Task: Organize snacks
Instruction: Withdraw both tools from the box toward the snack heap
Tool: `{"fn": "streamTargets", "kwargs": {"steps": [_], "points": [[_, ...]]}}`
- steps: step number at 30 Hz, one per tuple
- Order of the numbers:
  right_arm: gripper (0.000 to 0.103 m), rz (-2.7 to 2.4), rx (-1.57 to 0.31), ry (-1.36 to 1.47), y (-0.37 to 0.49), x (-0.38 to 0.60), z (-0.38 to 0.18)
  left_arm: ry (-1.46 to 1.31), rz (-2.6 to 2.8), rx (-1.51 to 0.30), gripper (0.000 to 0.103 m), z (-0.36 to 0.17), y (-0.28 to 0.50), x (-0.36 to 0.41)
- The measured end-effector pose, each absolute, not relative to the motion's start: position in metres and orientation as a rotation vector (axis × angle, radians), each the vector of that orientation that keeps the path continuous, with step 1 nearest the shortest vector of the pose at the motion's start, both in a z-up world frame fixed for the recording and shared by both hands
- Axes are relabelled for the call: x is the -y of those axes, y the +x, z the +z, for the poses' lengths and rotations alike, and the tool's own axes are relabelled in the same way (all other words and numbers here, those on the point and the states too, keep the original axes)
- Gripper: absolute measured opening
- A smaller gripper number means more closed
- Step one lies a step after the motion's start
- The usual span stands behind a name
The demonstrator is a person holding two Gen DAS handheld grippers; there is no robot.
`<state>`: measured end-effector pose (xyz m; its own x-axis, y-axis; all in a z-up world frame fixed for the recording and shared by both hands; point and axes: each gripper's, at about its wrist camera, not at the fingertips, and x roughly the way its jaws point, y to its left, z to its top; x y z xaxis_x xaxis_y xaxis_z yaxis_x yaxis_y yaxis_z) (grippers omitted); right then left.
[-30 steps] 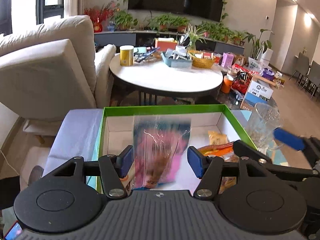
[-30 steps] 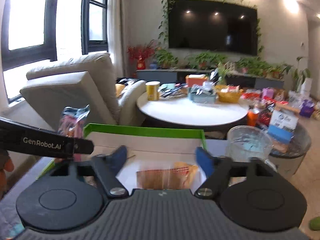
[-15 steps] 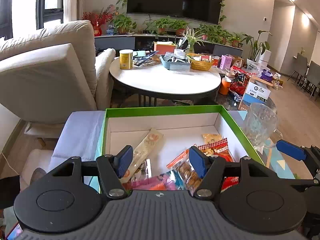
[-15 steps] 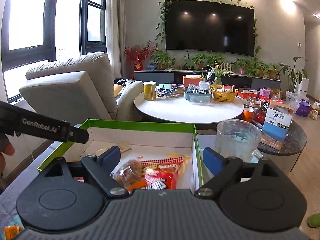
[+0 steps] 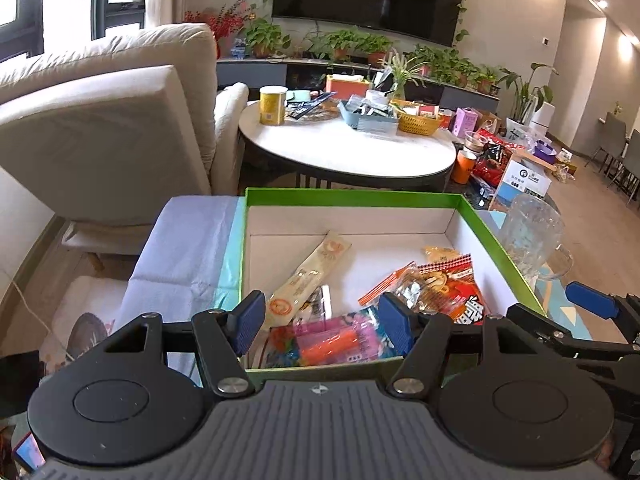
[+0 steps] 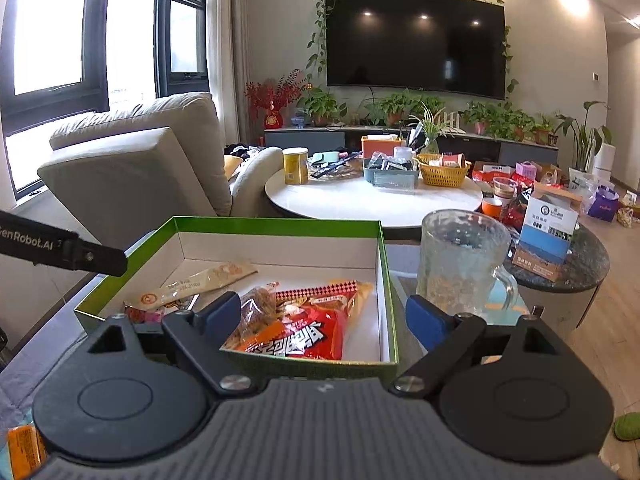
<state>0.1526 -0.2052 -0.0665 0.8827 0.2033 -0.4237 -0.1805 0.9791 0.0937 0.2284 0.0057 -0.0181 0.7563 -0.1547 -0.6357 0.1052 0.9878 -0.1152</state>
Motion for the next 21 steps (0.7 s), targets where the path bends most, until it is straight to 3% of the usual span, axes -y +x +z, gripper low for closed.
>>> {"fn": "streamTargets", "kwargs": {"steps": [21], "points": [[0.064, 0.214, -0.459, 0.038, 0.131, 0.201, -0.068, -0.108, -0.082, -0.81, 0.06, -0.049, 0.192, -0.039]]}}
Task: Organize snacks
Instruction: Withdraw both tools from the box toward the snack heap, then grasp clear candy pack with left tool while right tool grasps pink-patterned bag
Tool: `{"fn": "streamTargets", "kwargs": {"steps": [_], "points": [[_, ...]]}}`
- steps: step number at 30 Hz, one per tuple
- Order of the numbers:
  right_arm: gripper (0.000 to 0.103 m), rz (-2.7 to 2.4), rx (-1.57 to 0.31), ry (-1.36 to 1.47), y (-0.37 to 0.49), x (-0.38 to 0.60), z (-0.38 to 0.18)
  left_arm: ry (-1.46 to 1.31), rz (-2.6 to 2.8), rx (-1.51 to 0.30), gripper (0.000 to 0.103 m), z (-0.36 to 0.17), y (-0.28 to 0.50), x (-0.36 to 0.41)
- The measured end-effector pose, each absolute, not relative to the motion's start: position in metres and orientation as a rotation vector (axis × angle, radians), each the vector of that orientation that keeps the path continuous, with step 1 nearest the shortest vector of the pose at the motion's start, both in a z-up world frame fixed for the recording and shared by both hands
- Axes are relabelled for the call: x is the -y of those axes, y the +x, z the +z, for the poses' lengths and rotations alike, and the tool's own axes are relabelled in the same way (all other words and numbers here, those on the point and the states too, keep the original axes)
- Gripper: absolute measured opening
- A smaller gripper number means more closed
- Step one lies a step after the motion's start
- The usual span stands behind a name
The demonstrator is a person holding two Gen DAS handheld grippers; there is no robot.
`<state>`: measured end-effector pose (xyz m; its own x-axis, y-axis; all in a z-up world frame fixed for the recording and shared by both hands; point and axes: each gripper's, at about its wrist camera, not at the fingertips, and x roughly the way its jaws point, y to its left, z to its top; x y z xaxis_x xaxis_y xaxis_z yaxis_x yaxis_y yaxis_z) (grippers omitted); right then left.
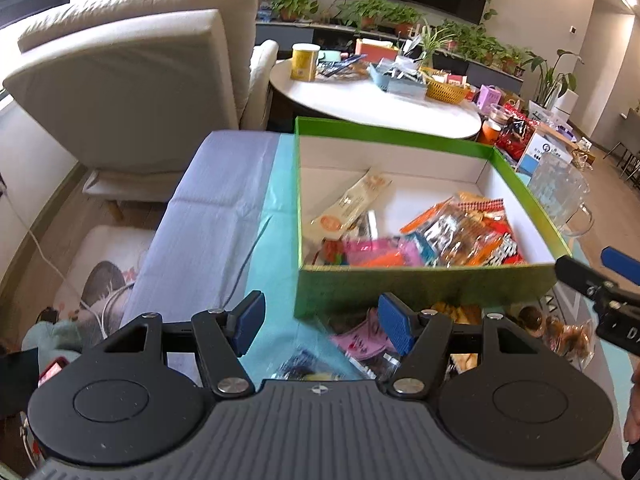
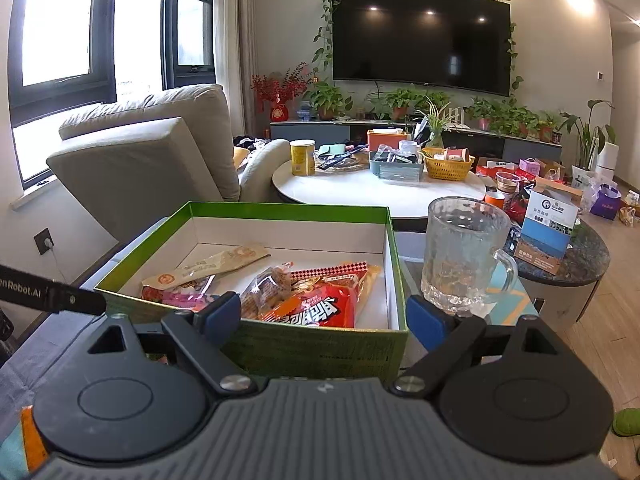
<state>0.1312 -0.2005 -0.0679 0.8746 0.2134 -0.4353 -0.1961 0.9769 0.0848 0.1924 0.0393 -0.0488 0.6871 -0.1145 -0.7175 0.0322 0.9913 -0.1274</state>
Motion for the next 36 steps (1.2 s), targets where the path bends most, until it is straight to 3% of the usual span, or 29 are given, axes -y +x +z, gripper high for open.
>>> {"fn": "streamTargets", "kwargs": {"steps": [21, 36], "points": [[0.064, 0.23, -0.467, 0.013, 0.107, 0.19, -0.066, -0.144, -0.063, -0.908, 0.06, -0.073, 0.172, -0.054], [0.064, 0.248, -0.489, -0.039, 0.105, 0.176, -0.073, -0.183, 0.002, -0.978, 0.06, -0.098, 0.203, -0.04]]}}
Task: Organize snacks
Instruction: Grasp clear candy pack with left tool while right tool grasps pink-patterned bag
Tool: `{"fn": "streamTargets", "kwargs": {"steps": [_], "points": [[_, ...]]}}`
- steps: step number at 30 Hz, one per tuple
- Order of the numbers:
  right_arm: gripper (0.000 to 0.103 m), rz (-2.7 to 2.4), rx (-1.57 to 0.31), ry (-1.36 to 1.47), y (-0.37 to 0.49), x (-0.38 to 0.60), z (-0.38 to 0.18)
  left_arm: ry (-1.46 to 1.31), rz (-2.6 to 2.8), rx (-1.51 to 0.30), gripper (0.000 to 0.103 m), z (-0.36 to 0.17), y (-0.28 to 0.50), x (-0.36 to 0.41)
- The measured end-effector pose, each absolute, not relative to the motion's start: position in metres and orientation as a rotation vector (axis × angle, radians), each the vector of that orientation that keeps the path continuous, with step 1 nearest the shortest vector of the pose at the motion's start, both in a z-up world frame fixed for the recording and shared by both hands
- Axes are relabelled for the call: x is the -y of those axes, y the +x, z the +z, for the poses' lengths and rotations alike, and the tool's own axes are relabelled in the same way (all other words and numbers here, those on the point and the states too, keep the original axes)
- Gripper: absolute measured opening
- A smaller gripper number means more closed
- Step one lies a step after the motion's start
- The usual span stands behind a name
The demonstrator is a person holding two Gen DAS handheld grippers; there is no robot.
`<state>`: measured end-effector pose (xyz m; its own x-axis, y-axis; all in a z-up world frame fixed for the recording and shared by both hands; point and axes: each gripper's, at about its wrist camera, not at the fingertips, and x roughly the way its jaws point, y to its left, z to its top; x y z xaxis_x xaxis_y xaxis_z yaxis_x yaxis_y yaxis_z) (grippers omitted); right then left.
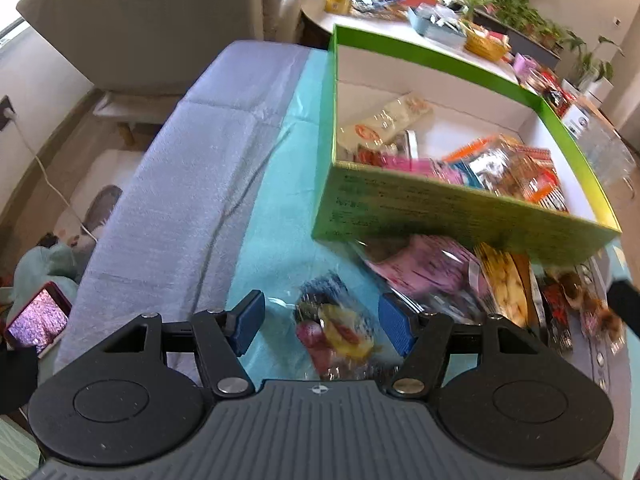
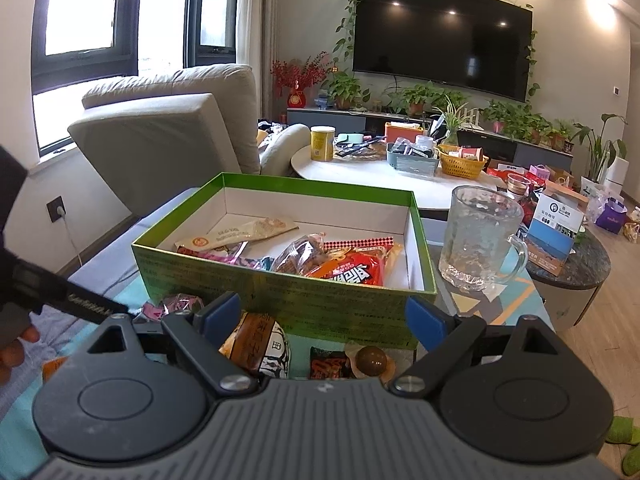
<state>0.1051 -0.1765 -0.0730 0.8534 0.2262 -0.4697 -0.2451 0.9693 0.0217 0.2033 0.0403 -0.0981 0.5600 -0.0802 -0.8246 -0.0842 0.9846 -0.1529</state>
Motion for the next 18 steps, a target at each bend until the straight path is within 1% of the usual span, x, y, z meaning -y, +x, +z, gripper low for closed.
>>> {"fn": "streamTargets", "kwargs": {"steps": [5, 7, 10, 12, 18], "points": [[0.063, 0.259, -0.5, -0.046, 0.107, 0.171, -0.076, -0.102, 0.0, -0.97, 0.059, -0.101, 0.207, -0.031], [0.063, 0.261, -0.501, -0.059, 0.107, 0.168, -0.077, -0.078, -0.027, -0.957, 0.051, -0.101, 0.205, -0.032], [0.063, 0.272, -0.501, -0.061, 0.108, 0.165, -0.078, -0.096, -0.073, -0.955, 0.045, -0.099, 0.2, -0.041], [0.063, 0.294, -0.498, -0.052, 0.107, 0.163, -0.077, -0.117, -0.082, -0.958, 0.043, -0.098, 0.197, -0.049], [0.064, 0.388, -0.494, -0.058, 0.103, 0.14, -0.077, -0.157, -0.053, -0.912, 0.04, -0.091, 0.183, -0.064]]}}
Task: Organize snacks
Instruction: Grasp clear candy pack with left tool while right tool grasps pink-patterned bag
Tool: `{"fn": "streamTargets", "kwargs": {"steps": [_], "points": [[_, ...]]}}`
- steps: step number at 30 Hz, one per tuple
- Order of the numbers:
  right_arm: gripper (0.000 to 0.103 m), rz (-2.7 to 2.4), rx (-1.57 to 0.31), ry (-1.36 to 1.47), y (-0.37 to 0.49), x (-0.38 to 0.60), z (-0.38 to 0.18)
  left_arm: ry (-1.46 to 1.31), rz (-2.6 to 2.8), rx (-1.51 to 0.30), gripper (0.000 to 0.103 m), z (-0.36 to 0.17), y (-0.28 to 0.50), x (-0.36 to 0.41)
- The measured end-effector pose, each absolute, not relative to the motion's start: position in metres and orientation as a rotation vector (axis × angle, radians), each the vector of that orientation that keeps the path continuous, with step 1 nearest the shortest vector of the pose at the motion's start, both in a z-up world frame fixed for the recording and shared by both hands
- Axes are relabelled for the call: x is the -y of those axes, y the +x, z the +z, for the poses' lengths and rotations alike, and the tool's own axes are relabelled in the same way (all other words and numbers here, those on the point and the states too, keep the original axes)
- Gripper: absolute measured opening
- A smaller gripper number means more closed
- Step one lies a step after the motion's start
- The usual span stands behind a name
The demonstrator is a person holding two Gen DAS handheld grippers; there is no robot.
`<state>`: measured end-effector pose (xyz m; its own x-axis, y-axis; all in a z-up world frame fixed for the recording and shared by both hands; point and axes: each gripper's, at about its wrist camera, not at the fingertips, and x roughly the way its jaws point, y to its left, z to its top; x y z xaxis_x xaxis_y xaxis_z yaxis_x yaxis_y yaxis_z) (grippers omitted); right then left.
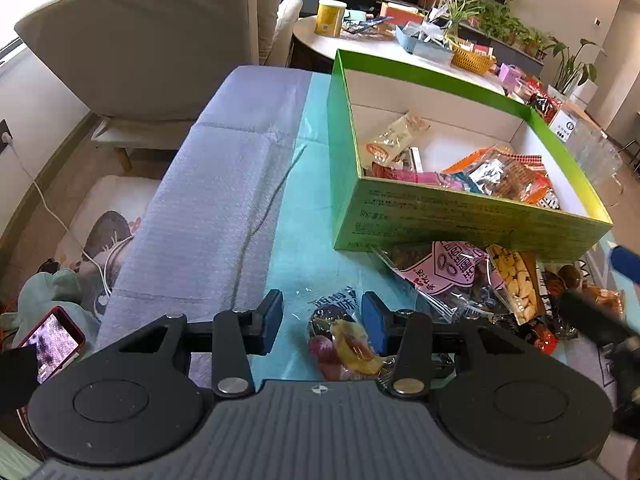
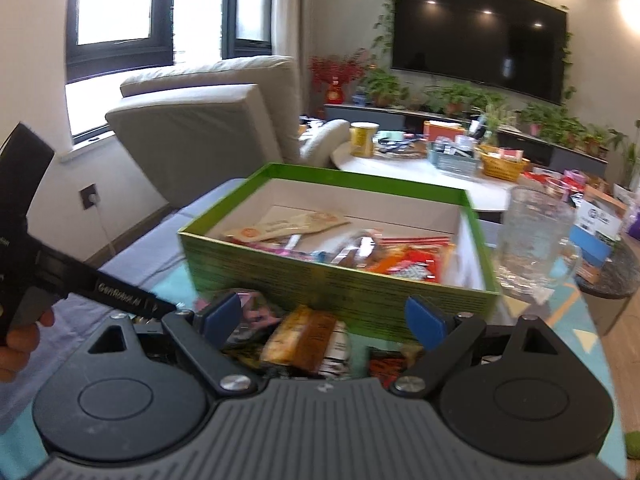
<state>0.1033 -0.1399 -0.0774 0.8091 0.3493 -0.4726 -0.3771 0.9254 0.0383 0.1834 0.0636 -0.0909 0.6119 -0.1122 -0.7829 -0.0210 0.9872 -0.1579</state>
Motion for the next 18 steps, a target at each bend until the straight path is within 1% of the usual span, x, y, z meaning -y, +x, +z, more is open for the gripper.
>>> {"fn": "streamTargets", "kwargs": {"steps": [7, 11, 18], "points": [[0.063, 0.451, -0.515, -0.043, 0.115, 0.106, -0.082, -0.168, -0.054, -0.892, 0.04, -0.089, 0.174, -0.071], [0.063, 0.452, -0.591, 0.027, 0.133, 0.095, -0.085, -0.187, -0.052, -0.898, 0.04, -0.092, 0.173, -0.078], [0.064, 0.38, -0.68, 0.051, 0.145, 0.085, -0.098, -0.222, -0.027, -0.904, 0.042, -0.102, 0.175, -0.088]]}}
